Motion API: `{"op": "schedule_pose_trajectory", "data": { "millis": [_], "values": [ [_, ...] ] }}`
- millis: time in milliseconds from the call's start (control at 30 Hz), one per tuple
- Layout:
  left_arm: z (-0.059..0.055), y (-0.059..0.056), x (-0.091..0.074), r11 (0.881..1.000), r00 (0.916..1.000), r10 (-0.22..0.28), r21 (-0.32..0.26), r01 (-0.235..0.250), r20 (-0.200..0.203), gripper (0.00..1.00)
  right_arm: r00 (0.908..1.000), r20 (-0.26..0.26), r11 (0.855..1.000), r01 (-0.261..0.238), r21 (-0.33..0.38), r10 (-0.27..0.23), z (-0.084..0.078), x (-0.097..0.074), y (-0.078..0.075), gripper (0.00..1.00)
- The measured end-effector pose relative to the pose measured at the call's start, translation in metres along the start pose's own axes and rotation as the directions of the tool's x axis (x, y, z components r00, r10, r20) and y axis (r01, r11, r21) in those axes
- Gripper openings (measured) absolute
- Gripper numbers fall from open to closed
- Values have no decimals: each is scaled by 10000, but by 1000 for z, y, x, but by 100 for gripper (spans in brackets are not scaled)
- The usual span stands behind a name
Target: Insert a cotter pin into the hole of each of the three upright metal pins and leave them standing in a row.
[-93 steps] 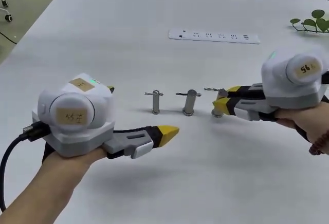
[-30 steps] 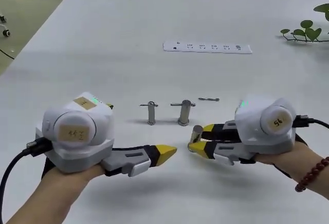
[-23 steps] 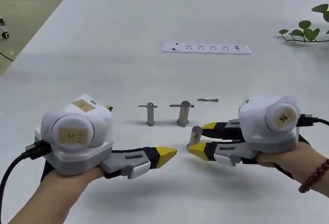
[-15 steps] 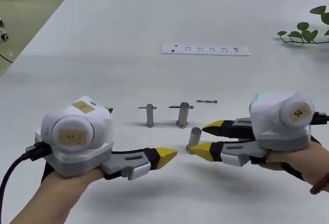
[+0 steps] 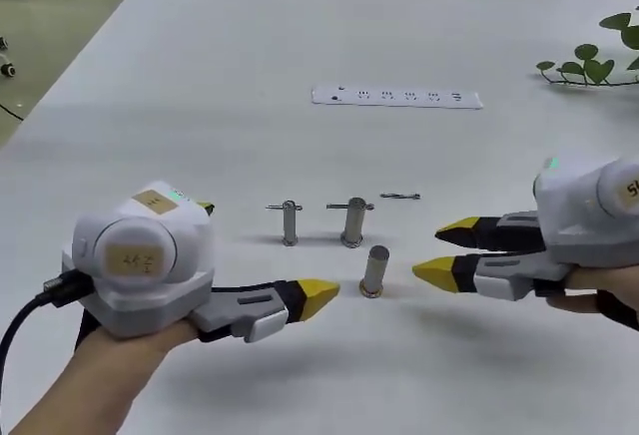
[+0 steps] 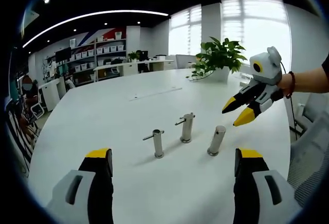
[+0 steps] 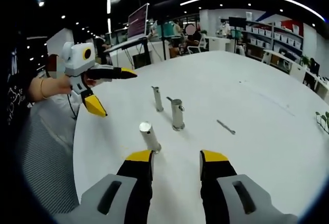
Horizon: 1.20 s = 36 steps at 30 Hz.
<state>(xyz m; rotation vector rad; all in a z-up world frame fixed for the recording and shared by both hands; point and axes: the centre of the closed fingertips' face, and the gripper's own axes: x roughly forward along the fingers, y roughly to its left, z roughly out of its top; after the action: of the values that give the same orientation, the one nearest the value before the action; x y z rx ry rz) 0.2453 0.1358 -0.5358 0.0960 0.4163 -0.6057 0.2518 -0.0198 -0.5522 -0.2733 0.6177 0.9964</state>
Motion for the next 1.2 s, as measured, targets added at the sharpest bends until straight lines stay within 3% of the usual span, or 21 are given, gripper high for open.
{"op": "schedule_pose_trajectory", "data": {
  "millis": [400,867,1067,1200],
  "values": [
    [2,3,1,9999,10000,68,-80,-68,36,98,9970,-440,9980,626,-98,-630,15,-2,-43,26],
    [3,5,0,9999,9999,132,-68,-132,40,98,9890,-1399,9960,359,-822,-471,23,17,-69,24],
    [3,6,1,9999,9999,139,-7,-139,16,98,9798,-1971,9926,109,-1207,-347,19,27,-75,24],
    [2,6,1,9999,9999,153,-13,-153,-36,98,9747,-2207,9916,77,-1291,-363,16,35,-90,23]
  ]
}}
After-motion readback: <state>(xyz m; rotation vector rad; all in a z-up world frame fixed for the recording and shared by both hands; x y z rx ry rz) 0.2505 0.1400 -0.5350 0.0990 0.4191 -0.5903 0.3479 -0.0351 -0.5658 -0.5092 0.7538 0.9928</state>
